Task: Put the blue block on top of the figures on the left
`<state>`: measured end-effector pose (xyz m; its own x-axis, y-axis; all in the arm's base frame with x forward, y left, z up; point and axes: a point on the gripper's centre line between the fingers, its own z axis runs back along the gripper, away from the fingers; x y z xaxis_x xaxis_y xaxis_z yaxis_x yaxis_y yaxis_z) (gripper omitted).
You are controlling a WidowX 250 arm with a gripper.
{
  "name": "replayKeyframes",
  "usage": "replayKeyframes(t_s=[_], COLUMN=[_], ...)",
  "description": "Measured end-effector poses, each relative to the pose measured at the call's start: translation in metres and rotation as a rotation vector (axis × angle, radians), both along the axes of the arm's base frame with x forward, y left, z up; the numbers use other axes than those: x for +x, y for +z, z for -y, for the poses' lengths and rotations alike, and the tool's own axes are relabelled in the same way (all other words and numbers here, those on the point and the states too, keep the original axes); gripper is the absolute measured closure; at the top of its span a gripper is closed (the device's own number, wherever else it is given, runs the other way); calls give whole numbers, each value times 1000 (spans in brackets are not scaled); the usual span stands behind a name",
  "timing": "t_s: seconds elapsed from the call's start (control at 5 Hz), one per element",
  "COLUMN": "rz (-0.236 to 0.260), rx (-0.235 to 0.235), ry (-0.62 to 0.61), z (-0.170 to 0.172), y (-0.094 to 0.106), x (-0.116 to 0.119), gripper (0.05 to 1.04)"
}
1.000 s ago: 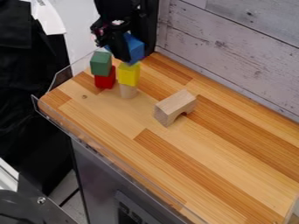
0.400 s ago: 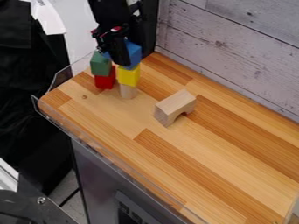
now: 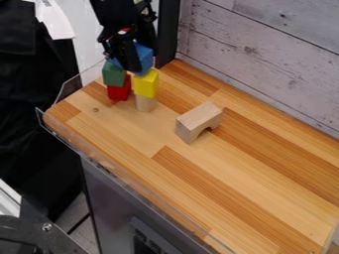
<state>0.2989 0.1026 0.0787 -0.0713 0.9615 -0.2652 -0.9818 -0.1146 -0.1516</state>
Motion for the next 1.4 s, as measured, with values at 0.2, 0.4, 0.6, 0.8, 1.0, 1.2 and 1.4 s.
replayKeyframes(t_s=[0.2,0.4,0.6,0.8,1.0,1.2,1.4], rz=[-13,-35,-29,-31,-24,-77,-217], rx=[-11,-28,-25,-32,-6,41,116], ry=[-2,-28,-31,-44,-78,-148,-347], z=[-1,0,-1,3,-2,-7,12], y=[-6,-10,-8,-8,6,29,44], x=[-1,-1,1,2,9,18,25], gripper=[433,144,83,83,83,83,83])
